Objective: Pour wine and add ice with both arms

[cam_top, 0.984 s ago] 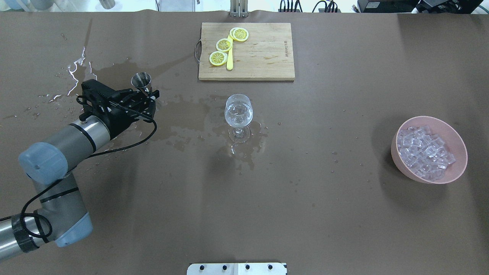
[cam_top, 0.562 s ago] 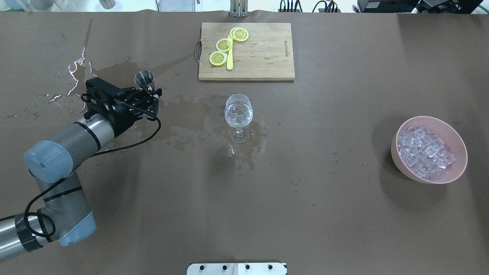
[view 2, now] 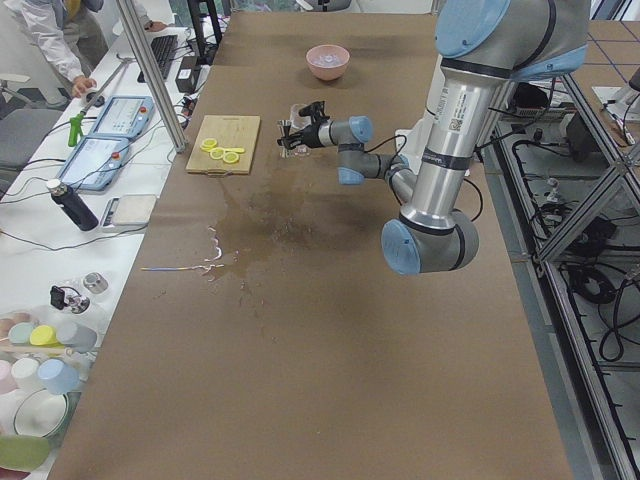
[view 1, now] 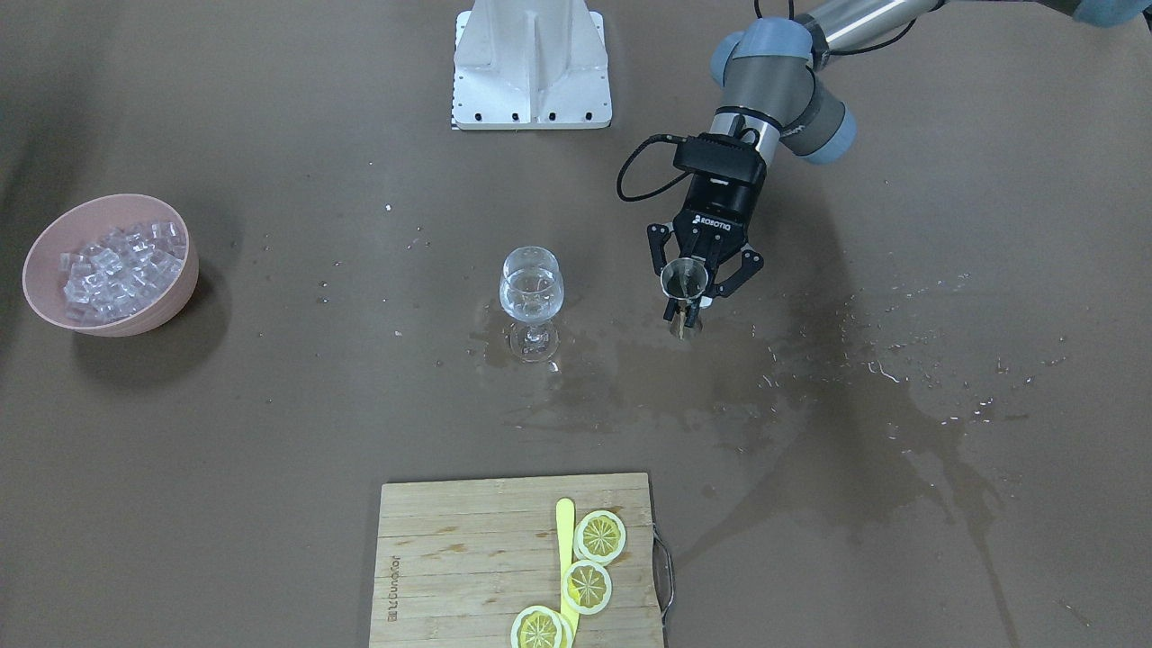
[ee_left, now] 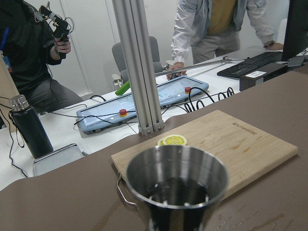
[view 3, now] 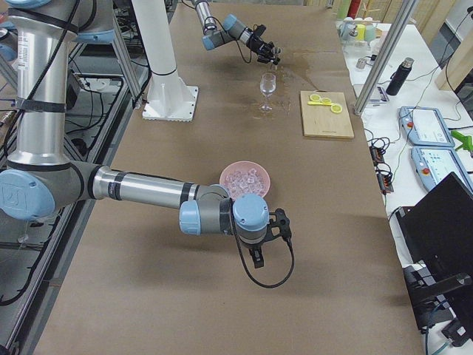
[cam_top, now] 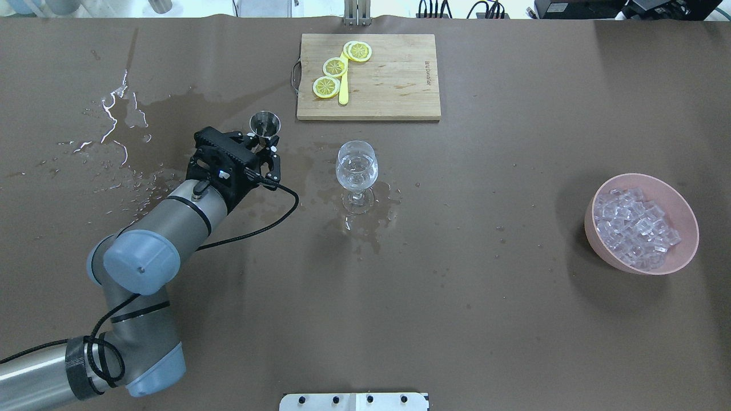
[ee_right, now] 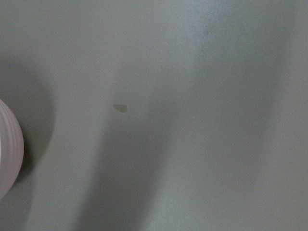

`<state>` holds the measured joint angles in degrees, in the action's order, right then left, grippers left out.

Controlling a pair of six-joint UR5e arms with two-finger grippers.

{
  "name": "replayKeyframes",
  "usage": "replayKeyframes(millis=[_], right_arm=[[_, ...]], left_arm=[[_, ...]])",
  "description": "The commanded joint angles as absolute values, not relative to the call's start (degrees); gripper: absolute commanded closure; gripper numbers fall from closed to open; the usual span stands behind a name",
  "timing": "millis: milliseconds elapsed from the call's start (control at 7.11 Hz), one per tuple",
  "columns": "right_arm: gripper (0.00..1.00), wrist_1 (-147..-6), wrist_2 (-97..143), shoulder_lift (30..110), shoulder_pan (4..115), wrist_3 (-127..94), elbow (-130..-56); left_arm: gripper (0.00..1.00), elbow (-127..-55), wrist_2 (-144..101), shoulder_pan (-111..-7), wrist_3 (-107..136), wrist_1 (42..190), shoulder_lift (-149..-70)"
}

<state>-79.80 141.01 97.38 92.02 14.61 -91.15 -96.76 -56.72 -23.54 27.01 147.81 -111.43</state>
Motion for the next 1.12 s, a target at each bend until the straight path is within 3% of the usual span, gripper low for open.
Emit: replayKeyframes(millis=[0,281,984], right_arm=[[0.0,-79.72,141.24,97.38,92.02,14.68,-90.35],[0.0,-79.8,141.42,97.47,92.02,14.68,-90.35],[0.0,-79.89,141.68,97.47,92.02,14.59,-90.26]], left_arm=[[1.0,-96.94,-54.76,-21.45,24.7,142.0,-114.85],[1.0,-100.53,-54.14,-21.27,20.84,132.93,-117.86],[1.0,-100.37,-53.88,-21.01,12.58,124.93,-121.0]])
